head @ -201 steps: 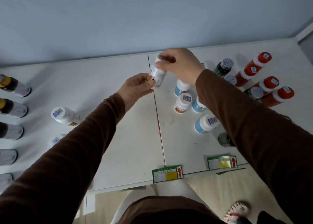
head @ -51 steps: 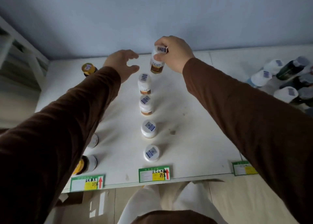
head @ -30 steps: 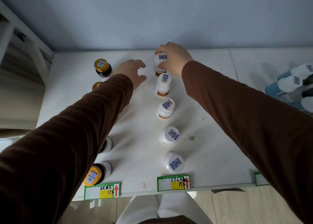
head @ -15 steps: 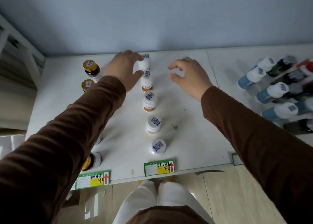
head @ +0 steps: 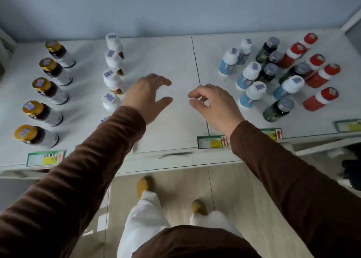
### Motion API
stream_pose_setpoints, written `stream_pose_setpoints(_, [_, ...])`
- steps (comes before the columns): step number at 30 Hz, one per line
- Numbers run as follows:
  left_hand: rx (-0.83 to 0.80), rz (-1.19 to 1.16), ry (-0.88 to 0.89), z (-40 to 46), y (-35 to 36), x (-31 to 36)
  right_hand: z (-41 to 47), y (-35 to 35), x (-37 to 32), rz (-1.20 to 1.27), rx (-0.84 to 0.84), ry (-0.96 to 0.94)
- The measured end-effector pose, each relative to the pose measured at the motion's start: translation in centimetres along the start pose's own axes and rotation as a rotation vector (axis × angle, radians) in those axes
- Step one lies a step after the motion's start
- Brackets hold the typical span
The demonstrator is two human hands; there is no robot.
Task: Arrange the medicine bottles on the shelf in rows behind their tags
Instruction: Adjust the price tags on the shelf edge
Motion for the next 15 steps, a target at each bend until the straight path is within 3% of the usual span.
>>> stream_pose_setpoints(6, [-0.026, -0.073, -0.104, -5.3, 7.4, 5.4, -7.7, -0.5, 5.2, 0.138, 0.03, 0.149])
stream_pose_setpoints(15, [0.057, -0.065, -0.235, -8.1, 15.0, 5.2, -13.1, 4.9, 10.5, 0.28, -0.08, 0.481])
Point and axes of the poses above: each hand's wrist, its own z-axis towards the middle knuckle, its own y-axis out of the palm, x = y × z, the point moved 1 cm from there along z, towards the middle knuckle, and after that the axes turned 1 degree about -z, right-handed, at the moved point
